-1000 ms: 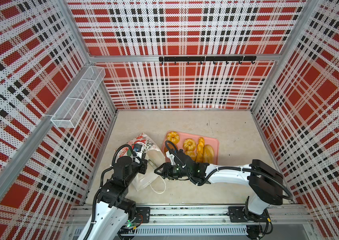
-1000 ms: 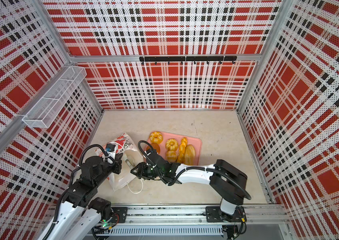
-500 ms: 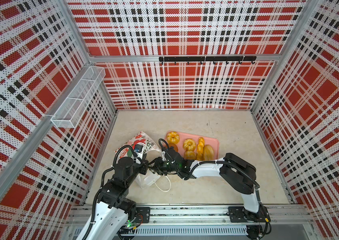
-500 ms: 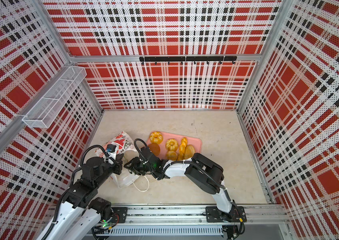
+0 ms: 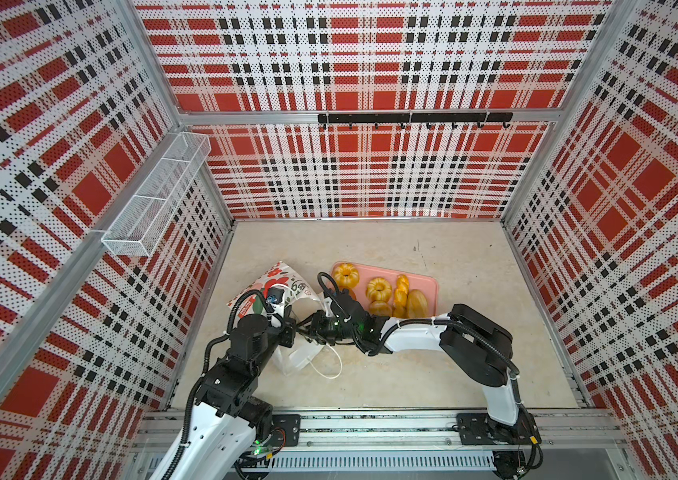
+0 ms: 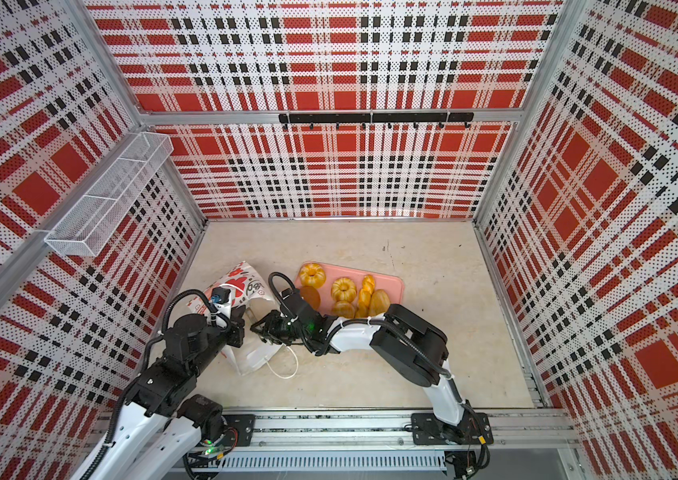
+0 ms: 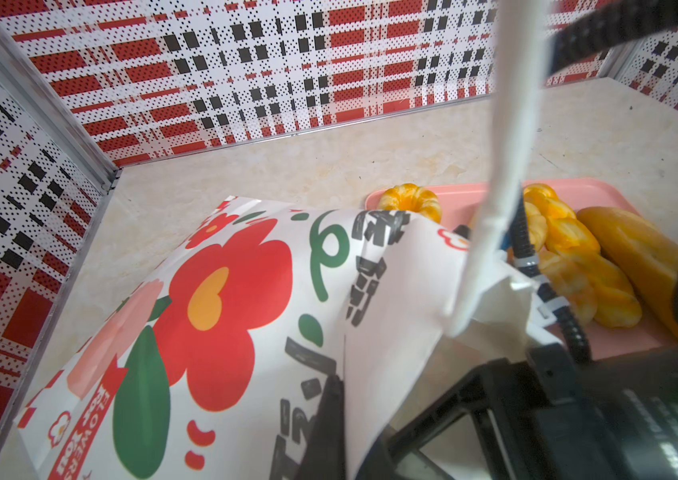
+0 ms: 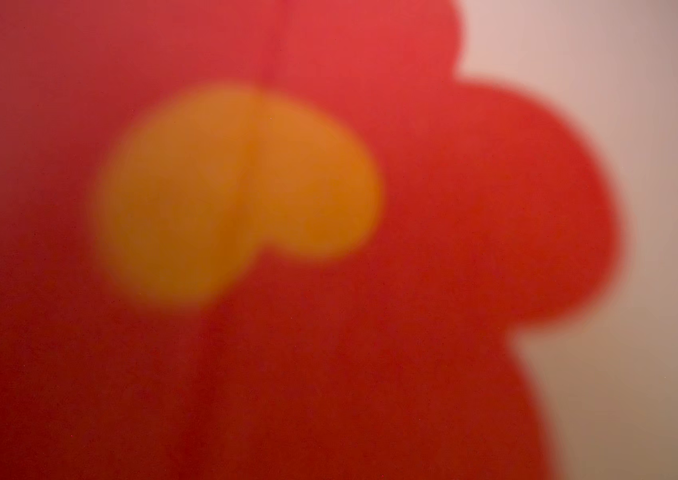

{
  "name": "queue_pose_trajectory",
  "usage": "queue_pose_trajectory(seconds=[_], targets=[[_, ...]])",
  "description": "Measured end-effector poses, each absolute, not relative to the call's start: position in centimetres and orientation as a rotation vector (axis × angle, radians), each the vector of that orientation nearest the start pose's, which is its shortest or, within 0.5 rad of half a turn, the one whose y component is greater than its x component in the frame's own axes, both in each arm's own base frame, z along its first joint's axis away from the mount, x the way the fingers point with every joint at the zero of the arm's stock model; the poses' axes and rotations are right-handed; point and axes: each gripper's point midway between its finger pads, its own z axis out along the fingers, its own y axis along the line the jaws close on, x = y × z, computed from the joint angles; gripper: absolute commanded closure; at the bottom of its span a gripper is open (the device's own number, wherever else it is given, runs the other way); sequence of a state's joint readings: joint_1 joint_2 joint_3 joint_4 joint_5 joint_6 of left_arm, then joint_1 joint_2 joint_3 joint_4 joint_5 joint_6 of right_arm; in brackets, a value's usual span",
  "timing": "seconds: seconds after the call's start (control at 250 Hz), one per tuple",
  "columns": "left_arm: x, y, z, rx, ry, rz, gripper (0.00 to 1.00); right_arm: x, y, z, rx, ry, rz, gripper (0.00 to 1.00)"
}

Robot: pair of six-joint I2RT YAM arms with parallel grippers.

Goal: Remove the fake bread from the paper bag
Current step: 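Pinch a yellow bread inside the bag with the right gripper's tongs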

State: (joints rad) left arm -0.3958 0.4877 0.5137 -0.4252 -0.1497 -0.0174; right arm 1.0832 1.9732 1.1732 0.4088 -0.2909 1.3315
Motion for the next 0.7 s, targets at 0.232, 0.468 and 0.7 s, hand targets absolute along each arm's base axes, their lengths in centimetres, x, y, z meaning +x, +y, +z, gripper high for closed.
queue_pose_trajectory(seconds=[0.232,0.468,0.7], targets=[[25.5,-7.4,21.4,0.237,1.923,-0.093,1.00,18.5,48.4,17.3,-0.016,2.422,1.601,1.00],[26.1,-6.9,22.0,0.192,1.900,-0.049,1.00,16.1,47.3,17.9,-0.074,2.430,1.553,1.00],[26.4,-5.8,22.6,0.136,1.877,0.011,1.00,14.3,44.2,17.7,-0.100,2.467,1.432,1.00]])
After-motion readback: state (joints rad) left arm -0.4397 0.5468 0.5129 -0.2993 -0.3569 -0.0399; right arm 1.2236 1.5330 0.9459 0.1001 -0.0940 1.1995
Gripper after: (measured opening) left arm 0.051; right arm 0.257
